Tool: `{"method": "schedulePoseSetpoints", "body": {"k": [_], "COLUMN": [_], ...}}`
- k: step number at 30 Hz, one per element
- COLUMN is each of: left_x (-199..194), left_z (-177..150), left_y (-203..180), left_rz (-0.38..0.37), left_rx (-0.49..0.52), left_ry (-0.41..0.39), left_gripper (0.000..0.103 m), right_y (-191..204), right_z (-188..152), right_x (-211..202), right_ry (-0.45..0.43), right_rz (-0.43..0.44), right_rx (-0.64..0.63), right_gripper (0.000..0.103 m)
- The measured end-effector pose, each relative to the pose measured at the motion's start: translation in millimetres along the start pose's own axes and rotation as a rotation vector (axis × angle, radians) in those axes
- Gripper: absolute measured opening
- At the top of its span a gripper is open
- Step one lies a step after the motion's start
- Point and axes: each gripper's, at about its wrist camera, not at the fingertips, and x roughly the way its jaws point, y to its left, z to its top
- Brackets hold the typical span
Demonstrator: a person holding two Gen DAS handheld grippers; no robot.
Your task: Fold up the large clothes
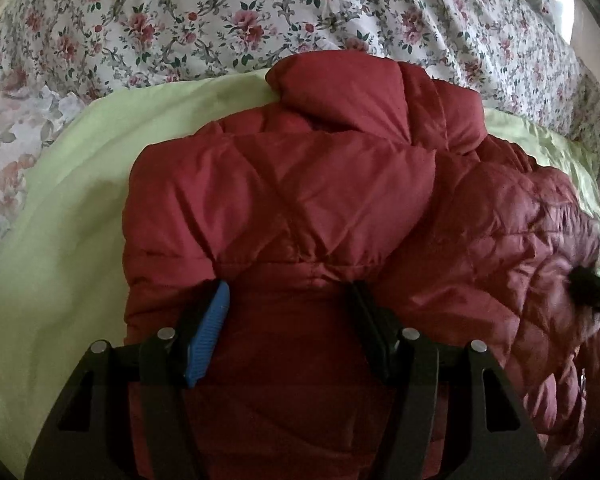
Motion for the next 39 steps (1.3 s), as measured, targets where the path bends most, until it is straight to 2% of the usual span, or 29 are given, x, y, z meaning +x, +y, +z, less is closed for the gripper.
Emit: {"method": "schedulePoseSetpoints", "body": {"k": [4,8,11,13,15,18,19,22,24,28,37,39], "left_x": [-17.1,-45.3,-42.7,-24.6,-15.0,-10.6,-10.0,-8.7,-7.8,-6.8,-36.3,-44.3], "left_z": [0.1,-5.1,-9.1,-12.8,-16.6,-18.3,-18.3,-20.5,-21.7,-21.2,-30.6,-36.1], "left_y": [-0.7,-0.5,-6.1,-8.1,-6.8,-4.4,-3.9,-3.1,-3.2,-2.1,10.3,16.7], "left_rz": [-0.012,-0.09,-0.078,-0.045,-0.042,-0.037,-0.037,-0.037,-0.041,-0.051,-0.097,-0.106], "left_rx": [0.022,0.003,0.028,0.045,0.042,0.037,0.037,0.03,0.024,0.019,-0.042,-0.06], "left_ry": [-0.018,-0.076,-0.04,0.015,0.033,0.036,0.036,0.035,0.037,0.043,0.032,0.022], "left_gripper": [0.061,0.061,0.061,0.061,0.063,0.063,0.063,0.063,0.064,0.064,0.066,0.067], "right_y": [-14.4,-13.6,-13.2,-13.6,-15.1,-15.3,-15.3,-18.7,-28.3,-47.6,-43.4,-43.0], "right_z": [-7.3,-10.1,-12.7,-11.1,-11.4,-10.6,-10.8,-13.1,-16.1,-18.7,-18.6,-16.9], "right_x": [21.9,23.3,23.1,23.3,22.2,10.4,2.7,-8.8,0.0,14.5,12.3,5.0], "right_ry": [0.041,0.034,0.026,0.025,0.026,0.012,-0.008,-0.036,-0.005,0.026,0.017,0.016], "right_rz": [-0.022,-0.046,-0.041,-0.035,-0.024,0.0,0.012,-0.036,-0.065,0.001,-0.009,0.012], "right_rx": [0.013,0.002,0.008,0.016,0.027,0.059,0.067,0.069,0.085,0.155,0.142,0.159], "right_gripper": [0.021,0.021,0.021,0.021,0.021,0.022,0.025,0.025,0.025,0.022,0.022,0.025]}}
